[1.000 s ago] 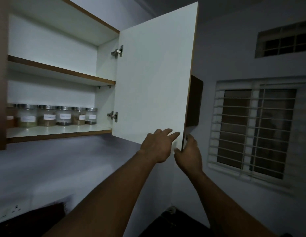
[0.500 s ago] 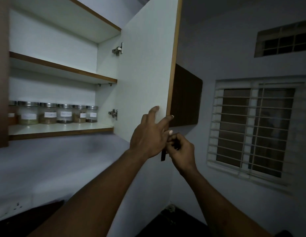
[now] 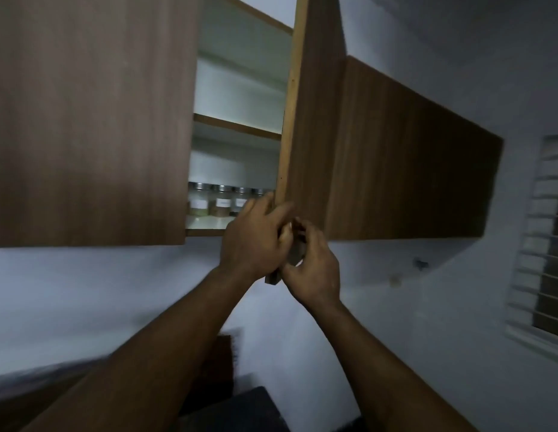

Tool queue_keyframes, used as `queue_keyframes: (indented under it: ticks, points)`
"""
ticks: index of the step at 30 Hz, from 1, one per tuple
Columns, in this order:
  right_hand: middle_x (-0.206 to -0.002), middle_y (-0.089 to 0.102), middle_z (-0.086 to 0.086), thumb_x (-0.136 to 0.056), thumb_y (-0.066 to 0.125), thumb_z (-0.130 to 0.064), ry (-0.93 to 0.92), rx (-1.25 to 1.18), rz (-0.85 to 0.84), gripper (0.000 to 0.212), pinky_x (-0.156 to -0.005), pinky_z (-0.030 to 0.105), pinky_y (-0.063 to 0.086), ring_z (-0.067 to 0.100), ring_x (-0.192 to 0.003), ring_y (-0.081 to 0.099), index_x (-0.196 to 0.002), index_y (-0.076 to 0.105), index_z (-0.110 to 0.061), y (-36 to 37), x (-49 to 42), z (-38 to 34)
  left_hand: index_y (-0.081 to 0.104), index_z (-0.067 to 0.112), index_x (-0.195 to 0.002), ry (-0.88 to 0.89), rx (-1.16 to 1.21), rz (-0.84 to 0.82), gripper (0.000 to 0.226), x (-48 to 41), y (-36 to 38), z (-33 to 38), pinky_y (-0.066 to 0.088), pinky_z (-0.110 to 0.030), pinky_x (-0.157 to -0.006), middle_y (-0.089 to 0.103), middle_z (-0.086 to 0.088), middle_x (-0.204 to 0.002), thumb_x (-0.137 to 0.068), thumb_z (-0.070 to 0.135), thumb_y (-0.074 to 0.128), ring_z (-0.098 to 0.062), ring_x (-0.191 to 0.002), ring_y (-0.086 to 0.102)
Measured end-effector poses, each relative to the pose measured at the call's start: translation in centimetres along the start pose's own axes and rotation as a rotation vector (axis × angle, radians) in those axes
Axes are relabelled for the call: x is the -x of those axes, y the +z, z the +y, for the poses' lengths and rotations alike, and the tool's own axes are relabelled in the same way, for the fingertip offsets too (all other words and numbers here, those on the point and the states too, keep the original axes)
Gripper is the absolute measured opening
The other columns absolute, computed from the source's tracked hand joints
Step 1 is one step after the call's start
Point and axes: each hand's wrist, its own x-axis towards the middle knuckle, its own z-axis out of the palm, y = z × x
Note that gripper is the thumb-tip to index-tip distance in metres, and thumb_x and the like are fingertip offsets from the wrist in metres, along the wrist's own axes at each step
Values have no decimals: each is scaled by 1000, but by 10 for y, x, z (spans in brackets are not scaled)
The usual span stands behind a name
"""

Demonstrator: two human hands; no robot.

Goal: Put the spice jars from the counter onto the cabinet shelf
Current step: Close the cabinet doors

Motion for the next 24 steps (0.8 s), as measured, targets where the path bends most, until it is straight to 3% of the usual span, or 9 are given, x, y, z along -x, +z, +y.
queue_keyframes:
  ticks: [2, 5, 7, 10, 13, 16, 19, 24]
  points:
    - [-151, 45, -17, -70, 61, -72, -27, 22, -36, 85, -96, 37, 55, 14, -126, 58, -146, 34, -44, 30, -10, -11, 61, 37, -130, -26, -166, -46, 37, 5, -7, -26, 53, -44, -94, 49, -2, -148, -95, 44, 52, -28, -133, 45]
    - [-165, 25, -8, -71, 61, -71, -74, 60, -88, 99, -112, 51, 41, 20, -150, 31, -155, 23, -35, 74, -25, -24, 55, 44, -136, -33, -406, -40, 45, 11, -16, -67, 36, -60, -112, 25, -6, -165, -94, 57, 47, -41, -148, 24]
    - [-169, 15, -5, -77, 60, -73, -96, 77, -135, 101, -114, 57, 33, 23, -155, 16, -158, 15, -33, 103, -33, -28, 47, 45, -142, -29, -532, -66, 58, 14, -20, -97, 26, -68, -114, 12, -8, -169, -88, 67, 43, -46, -151, 12]
    - [-171, 7, -2, -84, 60, -69, -154, 127, -229, 102, -115, 59, 28, 27, -157, 7, -161, 6, -31, 141, -46, -28, 30, 46, -153, -106, -688, -215, 83, 17, -21, -142, 17, -76, -112, -8, -8, -170, -80, 73, 59, -51, -151, -7]
    - [-171, 3, -1, -87, 61, -65, -190, 130, -325, 98, -117, 62, 27, 30, -157, 3, -162, 7, -32, 168, -60, -17, 23, 47, -155, -233, -788, -330, 77, 22, -12, -178, 11, -80, -110, -23, -5, -167, -89, 59, 59, -55, -147, -19]
    - [-171, 3, 0, -90, 55, -66, -213, 155, -346, 91, -115, 64, 28, 32, -157, 2, -162, 12, -32, 187, -68, -3, 2, 50, -156, -342, -768, -418, 85, 32, 0, -202, 9, -82, -109, -35, -2, -162, -92, 58, 57, -56, -144, -26]
    - [-171, -2, 1, -89, 53, -68, -240, 191, -315, 91, -117, 62, 27, 34, -157, -4, -163, 13, -30, 208, -67, 10, -11, 50, -155, -376, -764, -432, 90, 42, 16, -212, 13, -79, -111, -40, -2, -160, -92, 65, 52, -53, -141, -35]
    - [-171, 1, 5, -88, 54, -68, -278, 215, -250, 94, -117, 60, 28, 38, -156, -2, -163, 15, -27, 226, -62, 20, -14, 44, -157, -425, -840, -417, 96, 51, 31, -210, 19, -74, -114, -39, -5, -161, -90, 67, 53, -54, -144, -29]
